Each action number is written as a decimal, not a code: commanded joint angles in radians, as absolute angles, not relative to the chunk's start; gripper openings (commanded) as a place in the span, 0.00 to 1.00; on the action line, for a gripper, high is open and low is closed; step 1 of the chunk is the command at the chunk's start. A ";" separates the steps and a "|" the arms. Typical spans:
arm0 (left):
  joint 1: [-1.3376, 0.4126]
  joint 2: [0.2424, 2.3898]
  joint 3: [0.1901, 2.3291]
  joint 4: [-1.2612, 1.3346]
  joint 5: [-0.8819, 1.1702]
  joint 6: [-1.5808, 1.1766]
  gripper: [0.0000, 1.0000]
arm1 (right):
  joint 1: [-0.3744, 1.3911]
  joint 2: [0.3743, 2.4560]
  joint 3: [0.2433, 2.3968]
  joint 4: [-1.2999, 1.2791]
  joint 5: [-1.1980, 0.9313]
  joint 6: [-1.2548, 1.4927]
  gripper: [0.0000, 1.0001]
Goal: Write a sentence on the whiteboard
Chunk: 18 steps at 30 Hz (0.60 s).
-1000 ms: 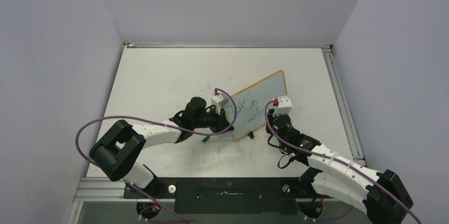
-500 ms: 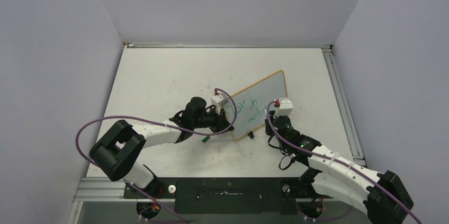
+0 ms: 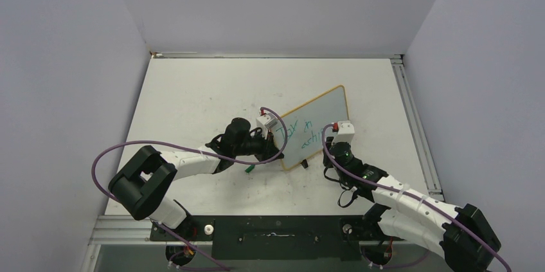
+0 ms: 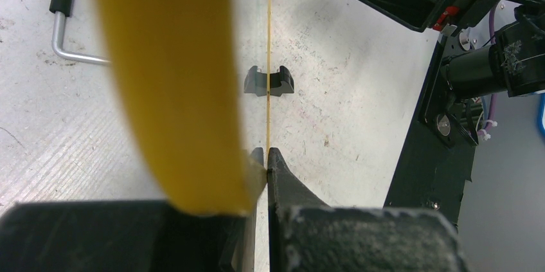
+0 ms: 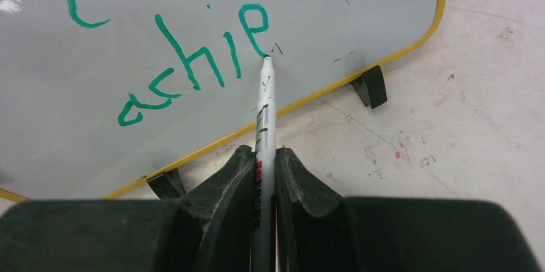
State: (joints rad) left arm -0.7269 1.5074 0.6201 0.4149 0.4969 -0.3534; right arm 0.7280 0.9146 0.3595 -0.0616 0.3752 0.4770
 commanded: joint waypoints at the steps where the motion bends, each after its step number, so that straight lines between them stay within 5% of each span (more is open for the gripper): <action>1: -0.740 1.496 0.647 0.387 0.525 -0.351 0.00 | 0.734 0.933 0.379 -0.014 0.408 0.470 0.05; 18: -0.741 1.499 0.645 0.390 0.529 -0.351 0.00 | 0.723 0.886 0.419 -0.009 0.431 0.415 0.05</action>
